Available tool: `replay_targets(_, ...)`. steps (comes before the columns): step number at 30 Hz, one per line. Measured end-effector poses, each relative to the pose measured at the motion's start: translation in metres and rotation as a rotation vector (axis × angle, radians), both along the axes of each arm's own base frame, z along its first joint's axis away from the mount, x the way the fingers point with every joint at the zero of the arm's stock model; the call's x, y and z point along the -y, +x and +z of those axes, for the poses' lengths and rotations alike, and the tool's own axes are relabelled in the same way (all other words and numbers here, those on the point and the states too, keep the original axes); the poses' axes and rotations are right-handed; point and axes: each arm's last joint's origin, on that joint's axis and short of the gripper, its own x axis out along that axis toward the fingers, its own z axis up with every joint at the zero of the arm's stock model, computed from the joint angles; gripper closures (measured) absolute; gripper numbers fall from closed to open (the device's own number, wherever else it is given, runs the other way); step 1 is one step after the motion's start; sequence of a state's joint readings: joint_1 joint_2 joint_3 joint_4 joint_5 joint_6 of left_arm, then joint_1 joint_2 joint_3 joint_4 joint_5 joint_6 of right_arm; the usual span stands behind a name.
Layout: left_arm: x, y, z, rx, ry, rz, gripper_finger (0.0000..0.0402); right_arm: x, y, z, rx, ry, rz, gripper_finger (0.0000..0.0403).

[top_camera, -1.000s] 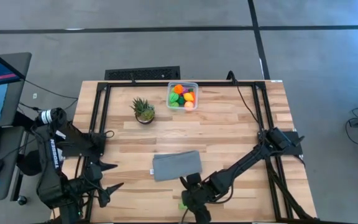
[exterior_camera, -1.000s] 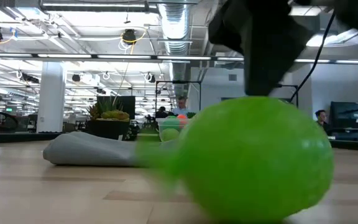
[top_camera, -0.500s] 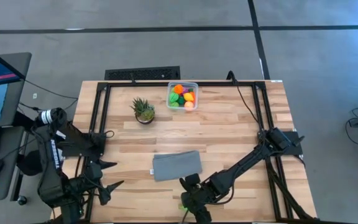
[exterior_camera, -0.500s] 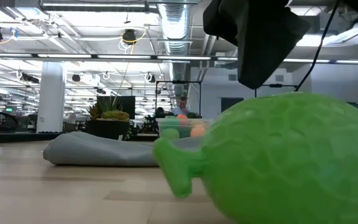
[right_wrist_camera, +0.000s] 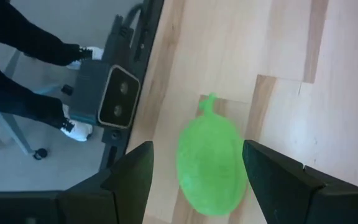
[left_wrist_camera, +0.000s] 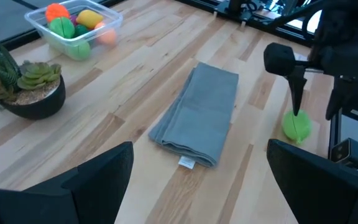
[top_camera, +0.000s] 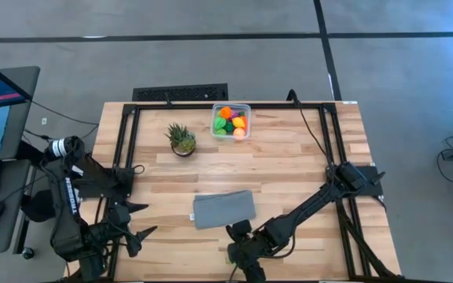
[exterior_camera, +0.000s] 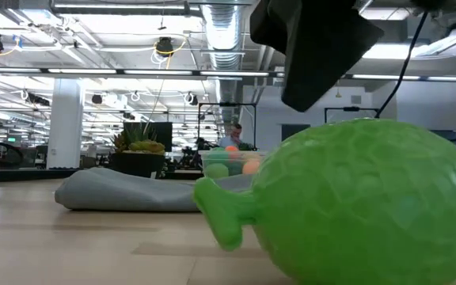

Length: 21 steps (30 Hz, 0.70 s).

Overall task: Pick and placing Produce into tupperware
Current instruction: Put the melon into the bin

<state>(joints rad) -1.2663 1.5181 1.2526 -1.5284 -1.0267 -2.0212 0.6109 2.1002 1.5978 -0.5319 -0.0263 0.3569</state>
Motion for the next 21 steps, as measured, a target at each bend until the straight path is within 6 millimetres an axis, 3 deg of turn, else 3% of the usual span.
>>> replay_targets(11,0.0002,-0.0009,-0.0003,-0.016,-0.005,0.001,0.0042,0.0076,0.0048,0.0003,0.010,-0.021,0.013,0.0131)
replay_targets(21,0.0003,-0.0009,-0.0004,-0.017,-0.006,0.001,0.0042,-0.0004,-0.0018,0.0081,-0.007,-0.055,0.008,0.0131)
